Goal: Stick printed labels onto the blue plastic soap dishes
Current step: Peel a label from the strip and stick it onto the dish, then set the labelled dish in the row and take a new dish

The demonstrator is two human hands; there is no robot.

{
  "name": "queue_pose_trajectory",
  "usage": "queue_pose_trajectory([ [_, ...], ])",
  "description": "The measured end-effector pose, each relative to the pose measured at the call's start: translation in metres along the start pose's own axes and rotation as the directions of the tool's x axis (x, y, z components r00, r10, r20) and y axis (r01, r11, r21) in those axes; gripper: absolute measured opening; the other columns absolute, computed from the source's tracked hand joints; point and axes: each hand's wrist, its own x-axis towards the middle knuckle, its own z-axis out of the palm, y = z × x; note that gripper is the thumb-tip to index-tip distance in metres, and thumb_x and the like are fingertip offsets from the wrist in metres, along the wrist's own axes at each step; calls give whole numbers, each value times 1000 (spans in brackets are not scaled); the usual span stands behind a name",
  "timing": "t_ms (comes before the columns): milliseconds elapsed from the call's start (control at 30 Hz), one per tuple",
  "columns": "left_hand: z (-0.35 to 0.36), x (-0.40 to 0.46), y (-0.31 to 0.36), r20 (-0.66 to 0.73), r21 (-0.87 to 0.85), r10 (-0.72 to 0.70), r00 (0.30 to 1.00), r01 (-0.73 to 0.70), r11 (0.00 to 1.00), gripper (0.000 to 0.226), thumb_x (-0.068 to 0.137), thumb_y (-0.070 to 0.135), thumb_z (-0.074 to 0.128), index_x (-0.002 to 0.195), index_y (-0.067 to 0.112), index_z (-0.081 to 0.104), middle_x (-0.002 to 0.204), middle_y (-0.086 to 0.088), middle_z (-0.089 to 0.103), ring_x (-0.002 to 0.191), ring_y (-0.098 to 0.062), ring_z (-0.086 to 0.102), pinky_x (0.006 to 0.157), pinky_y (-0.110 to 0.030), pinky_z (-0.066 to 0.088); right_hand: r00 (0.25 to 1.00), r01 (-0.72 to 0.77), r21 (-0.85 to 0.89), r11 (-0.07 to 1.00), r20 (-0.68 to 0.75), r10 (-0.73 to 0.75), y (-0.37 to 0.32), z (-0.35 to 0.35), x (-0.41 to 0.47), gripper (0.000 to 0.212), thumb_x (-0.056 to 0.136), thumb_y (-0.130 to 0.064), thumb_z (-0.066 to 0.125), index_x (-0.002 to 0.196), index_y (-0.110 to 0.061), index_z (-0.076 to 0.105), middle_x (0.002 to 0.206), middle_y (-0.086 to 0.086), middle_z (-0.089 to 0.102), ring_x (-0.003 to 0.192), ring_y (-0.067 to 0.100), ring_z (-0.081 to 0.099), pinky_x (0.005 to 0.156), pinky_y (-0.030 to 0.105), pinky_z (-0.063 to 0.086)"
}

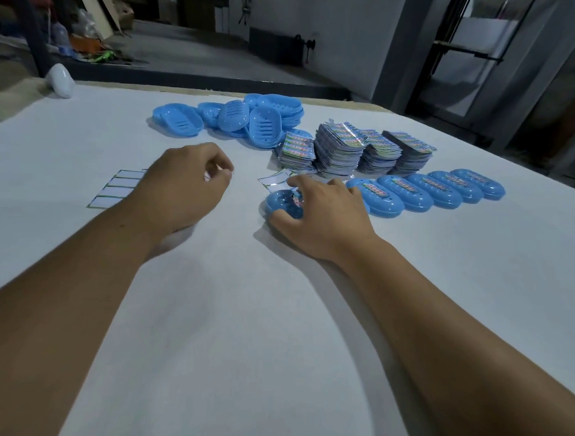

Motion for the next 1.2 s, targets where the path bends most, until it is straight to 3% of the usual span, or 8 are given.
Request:
queue_pose_trajectory([
  [67, 6, -1, 3, 99, -6, 100, 990, -100, 995, 25, 100, 27, 54, 119, 42, 62, 115, 1, 58, 95, -10, 58, 85, -35, 43, 998, 50, 27, 998, 30, -51, -1, 0, -1, 62, 87, -60, 55, 141, -30, 52, 129, -3, 67, 123, 29, 53, 101, 46, 34],
  [167, 17, -1, 4, 297, 12, 206, 932, -220, 976, 42, 102, 21, 47, 138, 43, 49, 137, -7, 52, 126, -26, 50, 106, -44, 39, 988, 126, 112, 986, 78, -135, -1, 0, -2, 60, 86, -55, 58, 140, -31, 53, 131, -4, 66, 122, 27, 56, 102, 41, 38],
  [300, 24, 0, 3, 416, 21, 260, 872, -295, 955, 44, 106, 21, 37, 146, 38, 41, 144, 3, 53, 130, -19, 47, 109, -45, 36, 982, 158, 187, 970, 75, -174, -1, -2, -3, 60, 81, -55, 54, 135, -31, 56, 121, -3, 69, 111, 26, 60, 98, 44, 46],
  [433, 23, 2, 2, 394, 131, 218, 893, -290, 948, 47, 106, 23, 36, 150, 40, 35, 146, 4, 52, 130, -21, 48, 107, -40, 37, 997, 71, 60, 996, -1, -71, 2, 2, -1, 56, 85, -55, 59, 134, -27, 58, 124, -2, 69, 116, 31, 54, 97, 43, 40],
  [600, 17, 0, 9, 412, 236, 175, 894, -290, 927, 42, 106, 32, 31, 143, 44, 47, 149, 13, 49, 135, -17, 45, 110, -39, 36, 998, -47, -31, 998, -39, 45, 11, 0, 2, 49, 84, -55, 56, 123, -26, 61, 121, 1, 69, 117, 32, 49, 88, 41, 31],
  [767, 11, -5, 12, 385, 286, 156, 910, -279, 917, 40, 104, 41, 34, 140, 47, 50, 147, 16, 50, 130, -15, 48, 104, -36, 37, 993, -116, -41, 992, -38, 114, 24, -4, 3, 54, 85, -56, 53, 131, -29, 59, 131, 1, 63, 124, 32, 47, 99, 44, 33],
  [1000, 7, -8, 12, 410, 250, 108, 906, -225, 942, 39, 103, 46, 37, 139, 48, 50, 145, 13, 53, 130, -18, 48, 108, -39, 39, 985, -173, -46, 984, -17, 172, 43, -9, 8, 48, 89, -48, 54, 133, -31, 58, 136, 2, 59, 126, 34, 46, 103, 45, 33],
  [1200, 3, -10, 11, 373, 226, 137, 917, -233, 946, 33, 101, 44, 45, 130, 40, 60, 137, 12, 58, 124, -15, 51, 106, -40, 41, 987, -162, -16, 987, -6, 161, 44, -12, 17, 45, 90, -38, 57, 135, -33, 58, 139, 3, 56, 130, 35, 43, 105, 45, 34],
])
